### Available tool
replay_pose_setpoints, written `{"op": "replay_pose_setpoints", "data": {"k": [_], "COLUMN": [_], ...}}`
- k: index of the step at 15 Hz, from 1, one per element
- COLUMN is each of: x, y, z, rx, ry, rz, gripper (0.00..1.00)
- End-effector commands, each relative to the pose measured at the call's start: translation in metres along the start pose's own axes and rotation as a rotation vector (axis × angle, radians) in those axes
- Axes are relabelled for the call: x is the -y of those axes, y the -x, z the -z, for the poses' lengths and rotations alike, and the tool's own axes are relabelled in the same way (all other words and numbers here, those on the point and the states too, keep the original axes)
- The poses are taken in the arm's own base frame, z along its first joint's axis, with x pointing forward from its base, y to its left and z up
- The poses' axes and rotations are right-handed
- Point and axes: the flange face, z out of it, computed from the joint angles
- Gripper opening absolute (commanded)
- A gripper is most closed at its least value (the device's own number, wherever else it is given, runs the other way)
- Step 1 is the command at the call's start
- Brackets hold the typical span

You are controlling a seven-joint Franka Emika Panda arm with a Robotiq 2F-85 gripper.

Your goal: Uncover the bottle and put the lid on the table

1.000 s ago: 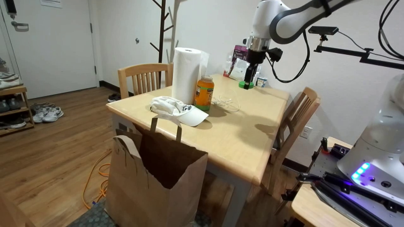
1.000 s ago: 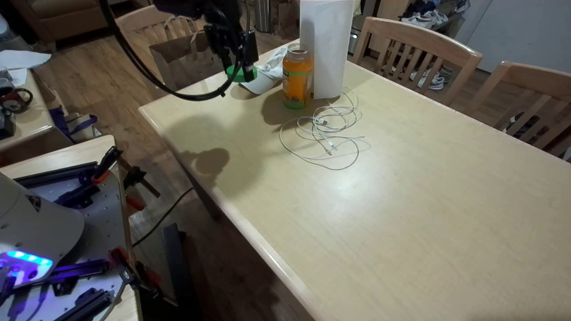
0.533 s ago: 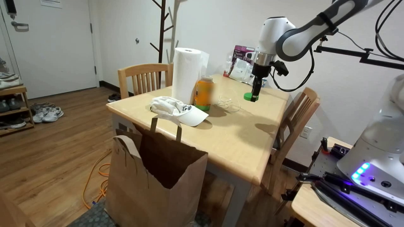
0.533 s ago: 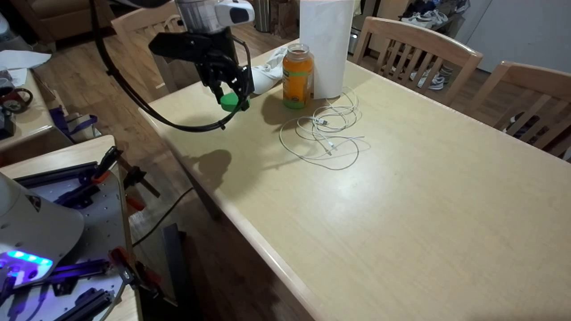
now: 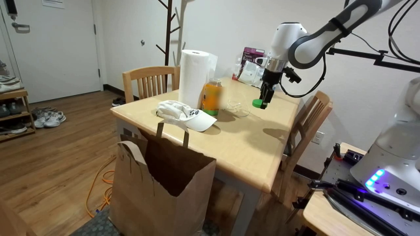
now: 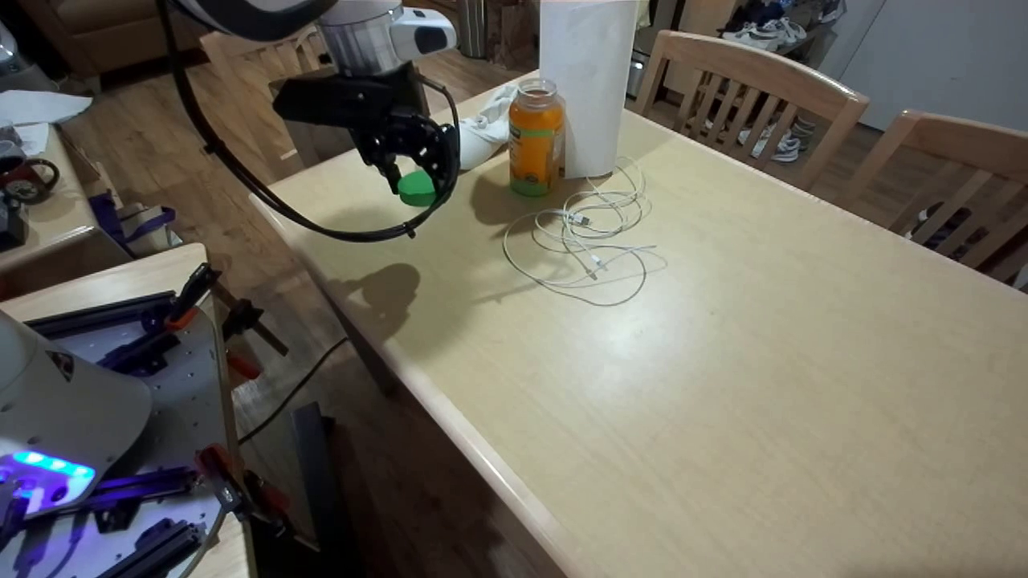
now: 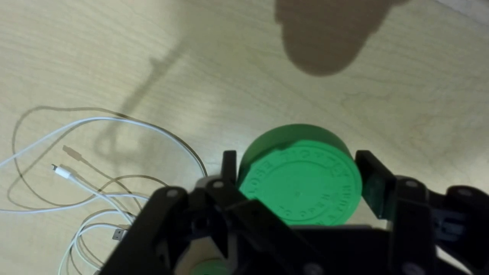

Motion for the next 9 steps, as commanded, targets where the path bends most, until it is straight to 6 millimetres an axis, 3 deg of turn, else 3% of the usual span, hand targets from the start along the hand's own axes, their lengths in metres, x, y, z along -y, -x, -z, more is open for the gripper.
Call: {"op": "replay_pose_setpoints", "data": {"k": [1, 5, 9], "x": [0.000, -0.002, -0.008], "y": [-0.001, -0.002, -0.006], "z": [-0.001, -0.024, -0.059], "rx": [-0.009, -0.053, -0.067], "ry": [0.018, -0.013, -0.039], "rz": [0.017, 0.043, 0.070], "gripper": [0.51, 0.51, 0.51]}}
